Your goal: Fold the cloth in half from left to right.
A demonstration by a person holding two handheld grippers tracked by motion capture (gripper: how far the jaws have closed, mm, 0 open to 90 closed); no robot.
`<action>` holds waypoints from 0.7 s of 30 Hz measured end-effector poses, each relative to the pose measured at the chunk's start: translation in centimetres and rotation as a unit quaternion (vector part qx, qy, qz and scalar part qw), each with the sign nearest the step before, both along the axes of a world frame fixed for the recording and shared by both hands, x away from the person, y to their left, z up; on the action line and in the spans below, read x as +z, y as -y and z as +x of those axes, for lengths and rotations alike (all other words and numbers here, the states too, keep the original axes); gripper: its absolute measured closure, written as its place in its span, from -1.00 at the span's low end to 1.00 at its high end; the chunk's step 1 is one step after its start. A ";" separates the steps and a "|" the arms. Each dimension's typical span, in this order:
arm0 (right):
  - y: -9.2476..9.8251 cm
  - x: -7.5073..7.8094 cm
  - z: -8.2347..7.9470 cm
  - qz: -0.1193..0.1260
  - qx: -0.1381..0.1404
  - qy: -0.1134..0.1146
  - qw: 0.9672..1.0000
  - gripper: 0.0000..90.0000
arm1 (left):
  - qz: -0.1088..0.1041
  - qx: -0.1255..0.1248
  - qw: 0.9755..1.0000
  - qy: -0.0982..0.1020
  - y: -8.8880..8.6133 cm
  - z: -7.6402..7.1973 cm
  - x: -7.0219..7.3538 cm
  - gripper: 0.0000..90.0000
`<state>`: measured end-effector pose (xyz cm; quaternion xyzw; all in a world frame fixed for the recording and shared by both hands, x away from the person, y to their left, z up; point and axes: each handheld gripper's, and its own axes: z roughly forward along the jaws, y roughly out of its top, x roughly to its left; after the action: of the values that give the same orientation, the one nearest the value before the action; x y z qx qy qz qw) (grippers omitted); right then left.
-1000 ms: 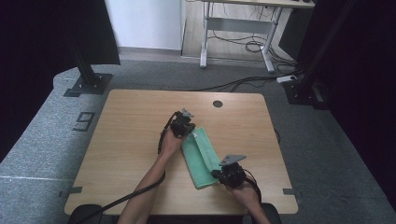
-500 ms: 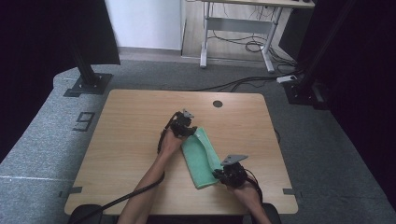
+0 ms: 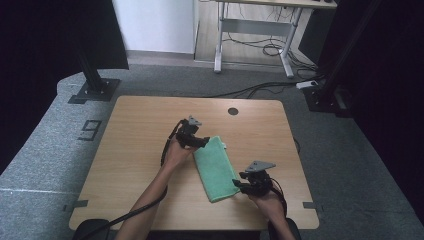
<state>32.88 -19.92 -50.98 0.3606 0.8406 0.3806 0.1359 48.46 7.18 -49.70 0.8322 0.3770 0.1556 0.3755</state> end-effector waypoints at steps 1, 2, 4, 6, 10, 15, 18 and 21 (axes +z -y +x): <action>0.1 0.0 0.1 -0.002 -0.003 0.003 1.000 0.14 | 0.001 -0.003 1.000 -0.003 0.0 -0.3 -0.1 -0.43; 0.1 0.0 0.2 -0.003 -0.006 0.004 1.000 0.10 | 0.004 -0.009 1.000 -0.005 0.0 -0.9 -0.4 -0.45; 0.0 -0.2 0.5 -0.005 -0.008 0.004 1.000 0.02 | 0.005 -0.013 1.000 -0.008 -0.1 -1.3 -0.7 -0.52; -0.1 -0.6 0.7 -0.011 -0.007 0.003 1.000 -0.02 | 0.010 -0.017 1.000 -0.008 -0.2 -2.2 -1.3 -0.53; -0.2 -1.5 1.1 -0.030 -0.008 -0.007 1.000 -0.07 | 0.018 -0.021 1.000 -0.015 -0.6 -3.5 -2.3 -0.56; -0.1 -1.9 1.1 -0.032 -0.006 -0.017 0.999 -0.12 | 0.014 -0.020 0.999 -0.022 -1.3 -5.0 -3.2 -0.58; -0.3 -2.0 0.9 -0.024 0.008 -0.017 1.000 -0.17 | 0.020 -0.021 0.999 -0.028 -1.6 -6.0 -3.9 -0.59; -0.9 -2.2 0.8 -0.049 0.015 -0.011 0.999 -0.18 | 0.039 -0.021 0.999 -0.026 -1.6 -6.4 -4.7 -0.59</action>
<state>33.70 -19.01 -53.21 0.3447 0.8652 0.3369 0.1383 42.01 8.74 -54.42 0.8580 0.3624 0.1403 0.3358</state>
